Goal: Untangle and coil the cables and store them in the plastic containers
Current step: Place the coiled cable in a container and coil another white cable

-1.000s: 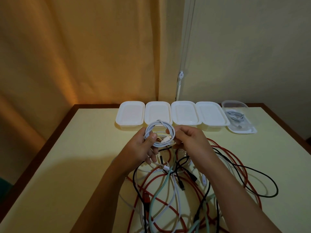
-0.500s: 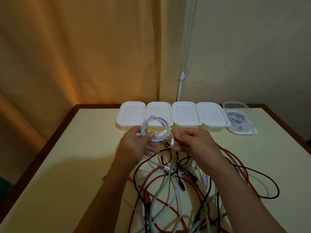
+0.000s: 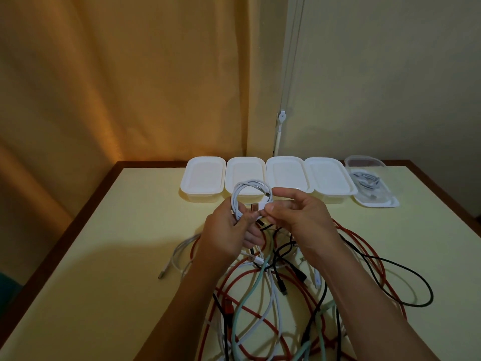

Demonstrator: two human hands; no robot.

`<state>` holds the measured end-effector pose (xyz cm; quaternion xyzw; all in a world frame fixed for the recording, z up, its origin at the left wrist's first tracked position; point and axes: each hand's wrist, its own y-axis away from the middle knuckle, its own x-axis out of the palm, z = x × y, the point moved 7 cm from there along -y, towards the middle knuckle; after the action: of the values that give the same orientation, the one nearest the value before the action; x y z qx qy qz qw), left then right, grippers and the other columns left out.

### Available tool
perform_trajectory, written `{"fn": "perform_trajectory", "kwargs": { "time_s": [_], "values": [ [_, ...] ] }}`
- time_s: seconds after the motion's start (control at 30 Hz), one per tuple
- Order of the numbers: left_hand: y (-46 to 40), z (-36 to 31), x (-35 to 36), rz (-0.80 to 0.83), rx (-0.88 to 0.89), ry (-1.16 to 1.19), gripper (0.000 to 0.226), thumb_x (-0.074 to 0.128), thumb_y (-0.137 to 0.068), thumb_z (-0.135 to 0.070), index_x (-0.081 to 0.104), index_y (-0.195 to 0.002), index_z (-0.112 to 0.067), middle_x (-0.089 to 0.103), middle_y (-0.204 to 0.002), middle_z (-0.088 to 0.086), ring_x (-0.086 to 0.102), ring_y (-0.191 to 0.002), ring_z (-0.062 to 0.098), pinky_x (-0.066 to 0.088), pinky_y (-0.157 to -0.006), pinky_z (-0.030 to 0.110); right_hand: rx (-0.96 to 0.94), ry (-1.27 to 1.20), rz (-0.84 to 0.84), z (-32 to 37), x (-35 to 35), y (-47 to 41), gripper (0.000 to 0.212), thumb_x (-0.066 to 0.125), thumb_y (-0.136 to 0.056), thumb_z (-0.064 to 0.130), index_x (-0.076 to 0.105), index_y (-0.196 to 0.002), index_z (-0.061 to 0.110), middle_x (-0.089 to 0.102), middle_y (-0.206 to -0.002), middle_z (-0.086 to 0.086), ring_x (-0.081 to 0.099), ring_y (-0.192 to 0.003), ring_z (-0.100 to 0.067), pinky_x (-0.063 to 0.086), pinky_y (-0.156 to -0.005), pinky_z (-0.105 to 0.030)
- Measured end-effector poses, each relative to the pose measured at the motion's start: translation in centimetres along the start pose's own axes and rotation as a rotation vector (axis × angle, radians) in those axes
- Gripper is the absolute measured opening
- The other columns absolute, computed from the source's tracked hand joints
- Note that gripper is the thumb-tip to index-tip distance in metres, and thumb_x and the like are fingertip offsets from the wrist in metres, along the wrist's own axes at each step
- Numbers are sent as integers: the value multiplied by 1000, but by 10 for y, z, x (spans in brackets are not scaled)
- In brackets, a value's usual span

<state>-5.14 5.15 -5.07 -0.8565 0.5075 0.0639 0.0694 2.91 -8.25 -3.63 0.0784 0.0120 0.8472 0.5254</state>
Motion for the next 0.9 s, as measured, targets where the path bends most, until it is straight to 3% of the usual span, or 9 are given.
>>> {"fn": "perform_trajectory", "kwargs": {
  "time_s": [0.1,0.3,0.37,0.53,0.67,0.9],
  "values": [
    [1,-4,6,64,19,54,10,52,-102,-19,49,-92,-15,71,-65,9,71,-59,31,54,-52,30,-53,161,-39,3,-3,0,31,79,-84,11,70,-113,20,76,-82,-5,71,-72,-11,55,-70,-27],
    [0,-6,9,144,62,152,10,48,-102,-20,46,-97,-12,73,-75,14,73,-67,33,57,-60,36,-137,350,-74,7,2,1,24,74,-89,30,70,-113,31,71,-95,5,71,-88,-8,58,-82,-34],
    [2,-6,9,162,103,148,7,47,-102,-19,47,-96,-14,73,-76,13,73,-70,33,59,-63,37,-126,324,-57,7,4,2,26,73,-90,26,69,-115,29,73,-98,8,71,-85,-4,60,-82,-36],
    [4,-5,10,165,150,64,10,46,-104,-16,51,-97,-21,72,-77,12,73,-69,30,60,-66,45,-45,300,-43,0,4,-2,26,74,-86,18,64,-108,28,76,-88,-4,75,-81,-20,61,-84,-49],
    [2,-7,7,97,156,-37,10,52,-101,-16,51,-93,-21,73,-71,5,72,-62,24,58,-59,32,-58,357,-87,0,3,-1,32,77,-79,16,62,-105,29,73,-93,-4,73,-77,-19,61,-74,-40],
    [-3,4,2,92,109,-29,7,50,-102,-18,47,-97,-23,73,-71,9,72,-62,27,55,-56,32,-36,344,26,-6,4,-3,40,82,-78,20,61,-110,29,73,-95,-1,74,-84,-19,59,-86,-52]
  ]
}}
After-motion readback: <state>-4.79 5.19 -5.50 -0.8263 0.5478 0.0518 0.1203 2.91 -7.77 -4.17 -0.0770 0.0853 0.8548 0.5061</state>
